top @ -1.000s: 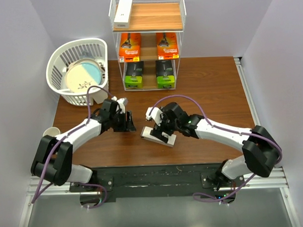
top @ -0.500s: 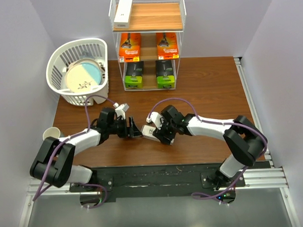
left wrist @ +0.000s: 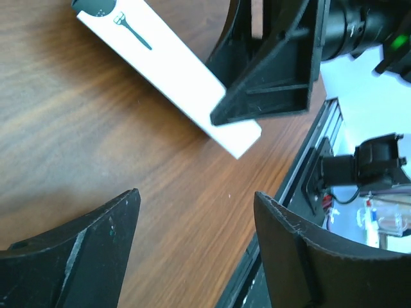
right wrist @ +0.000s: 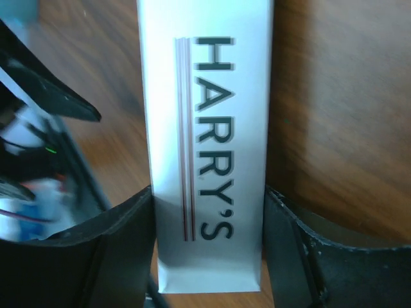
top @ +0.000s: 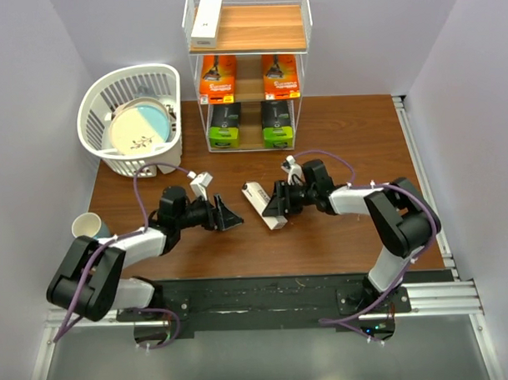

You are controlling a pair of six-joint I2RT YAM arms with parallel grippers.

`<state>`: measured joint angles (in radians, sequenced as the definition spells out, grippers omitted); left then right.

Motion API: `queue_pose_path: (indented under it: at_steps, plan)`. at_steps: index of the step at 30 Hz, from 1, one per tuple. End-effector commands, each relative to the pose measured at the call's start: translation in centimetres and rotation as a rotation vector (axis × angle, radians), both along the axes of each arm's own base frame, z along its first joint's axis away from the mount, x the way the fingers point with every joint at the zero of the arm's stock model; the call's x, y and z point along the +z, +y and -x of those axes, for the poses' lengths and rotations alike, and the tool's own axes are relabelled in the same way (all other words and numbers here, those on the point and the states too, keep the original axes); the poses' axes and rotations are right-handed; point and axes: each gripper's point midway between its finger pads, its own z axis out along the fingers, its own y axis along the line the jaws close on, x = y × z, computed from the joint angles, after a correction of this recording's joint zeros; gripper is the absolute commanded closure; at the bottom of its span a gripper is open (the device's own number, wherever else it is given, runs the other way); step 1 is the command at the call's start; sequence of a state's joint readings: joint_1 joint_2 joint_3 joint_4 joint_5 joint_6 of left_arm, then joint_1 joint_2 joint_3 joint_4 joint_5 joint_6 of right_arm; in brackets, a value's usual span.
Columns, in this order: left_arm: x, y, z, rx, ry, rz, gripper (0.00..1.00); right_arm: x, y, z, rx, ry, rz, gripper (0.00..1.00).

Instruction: Place and organize the shaving razors onto the shelf

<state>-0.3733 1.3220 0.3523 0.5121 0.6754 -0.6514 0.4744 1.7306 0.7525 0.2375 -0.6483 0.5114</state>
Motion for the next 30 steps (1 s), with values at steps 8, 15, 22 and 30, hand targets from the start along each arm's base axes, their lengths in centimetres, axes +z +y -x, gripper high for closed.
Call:
queue_pose_path:
  at_steps: [8, 15, 22, 30]
  plan:
    - [2.3, -1.7, -7.1, 0.153, -0.116, 0.052, 0.35, -0.7, 0.0, 0.2, -0.144, 0.167, -0.082, 0.23]
    - [1.1, -4.0, -7.6, 0.100, -0.062, 0.051, 0.38, -1.6, -1.3, 0.7, -0.170, 0.162, -0.013, 0.22]
    - [0.5, -1.2, -8.5, 0.232, 0.019, -0.042, 0.41, 2.8, -1.9, -1.9, -0.094, -0.132, 0.242, 0.01]
    - [2.7, 0.6, -8.7, 0.262, -0.031, -0.107, 0.35, 1.0, 0.9, 2.1, 0.003, -0.155, 0.544, 0.01]
